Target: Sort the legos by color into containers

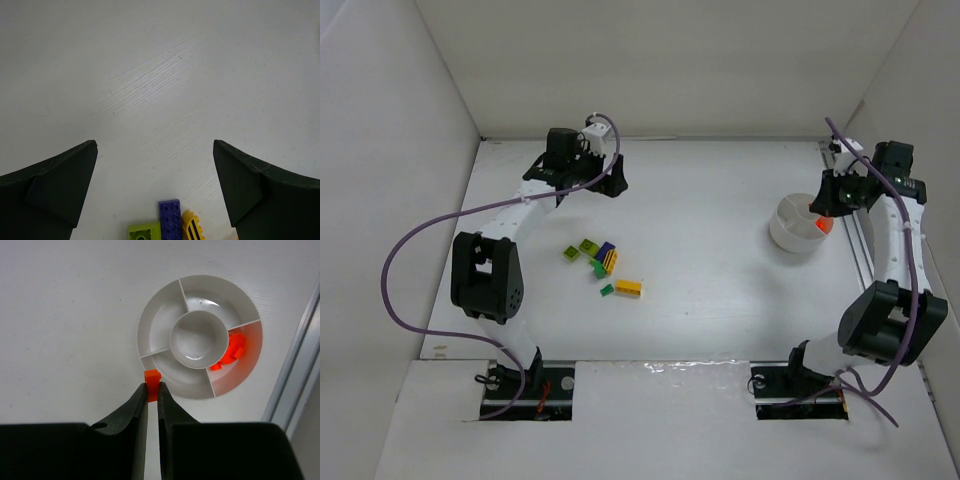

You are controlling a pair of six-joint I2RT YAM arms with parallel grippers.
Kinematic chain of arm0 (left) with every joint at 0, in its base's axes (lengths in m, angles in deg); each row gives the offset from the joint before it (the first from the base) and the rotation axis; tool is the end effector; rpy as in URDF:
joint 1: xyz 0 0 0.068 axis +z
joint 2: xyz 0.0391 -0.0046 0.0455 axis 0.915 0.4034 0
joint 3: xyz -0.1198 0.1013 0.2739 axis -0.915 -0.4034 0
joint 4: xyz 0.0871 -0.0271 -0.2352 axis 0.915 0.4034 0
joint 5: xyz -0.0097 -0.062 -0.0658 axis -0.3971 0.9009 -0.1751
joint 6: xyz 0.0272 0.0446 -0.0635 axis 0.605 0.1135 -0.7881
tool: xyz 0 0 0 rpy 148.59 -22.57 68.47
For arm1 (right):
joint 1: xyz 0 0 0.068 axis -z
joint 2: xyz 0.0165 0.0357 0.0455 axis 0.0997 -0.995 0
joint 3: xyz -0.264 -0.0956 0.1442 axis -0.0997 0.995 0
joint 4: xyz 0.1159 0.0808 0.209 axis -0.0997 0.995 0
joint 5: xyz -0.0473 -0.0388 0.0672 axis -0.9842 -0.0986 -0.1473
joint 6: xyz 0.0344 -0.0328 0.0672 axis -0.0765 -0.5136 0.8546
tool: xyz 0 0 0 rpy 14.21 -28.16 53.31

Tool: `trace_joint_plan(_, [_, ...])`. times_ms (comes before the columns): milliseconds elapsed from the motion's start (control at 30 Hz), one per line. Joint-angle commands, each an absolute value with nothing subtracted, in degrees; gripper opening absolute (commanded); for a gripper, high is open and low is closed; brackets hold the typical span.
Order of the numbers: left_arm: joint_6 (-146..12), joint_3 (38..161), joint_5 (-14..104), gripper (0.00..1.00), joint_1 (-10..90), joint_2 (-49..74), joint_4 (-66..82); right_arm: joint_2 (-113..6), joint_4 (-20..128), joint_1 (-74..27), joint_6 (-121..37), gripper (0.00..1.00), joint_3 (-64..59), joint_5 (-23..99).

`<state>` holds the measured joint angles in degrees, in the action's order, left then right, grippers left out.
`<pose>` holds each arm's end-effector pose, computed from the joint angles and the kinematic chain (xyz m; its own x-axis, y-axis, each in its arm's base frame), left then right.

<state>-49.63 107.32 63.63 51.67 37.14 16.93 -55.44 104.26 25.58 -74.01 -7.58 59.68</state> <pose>0.4156 -0.1411 0.3317 -0.3738 0.1850 -0.9089 0.6528 0.7486 -0.1161 0.2968 -0.0697 0.3584 -0.6950 -0.1422 -0.7048 -0.3021 0.9473 0.1068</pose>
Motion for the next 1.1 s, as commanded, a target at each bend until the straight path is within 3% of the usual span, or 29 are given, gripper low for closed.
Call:
trace_joint_plan(0, [-50.45, 107.59, 64.42, 1.00, 51.53, 35.68, 13.97, -54.27, 99.13, 27.86, -69.98, 0.06, -6.59, 56.42])
trace_joint_plan(267, [-50.45, 105.83, 63.81, 1.00, 51.01, 34.53, 13.44, -56.11, 94.84, 29.45, -66.82, 0.07, -7.12, 48.95])
trace_joint_plan(933, [-50.98, 105.30, 63.28, 1.00, 51.01, 34.53, 12.38, -66.40, 93.51, 32.00, -66.10, 0.15, -12.74, 49.30])
trace_joint_plan(1067, [-50.98, 104.77, 62.75, 1.00, 51.01, 34.53, 12.38, -68.59, 94.04, 32.00, -66.11, 0.23, -14.06, 49.91])
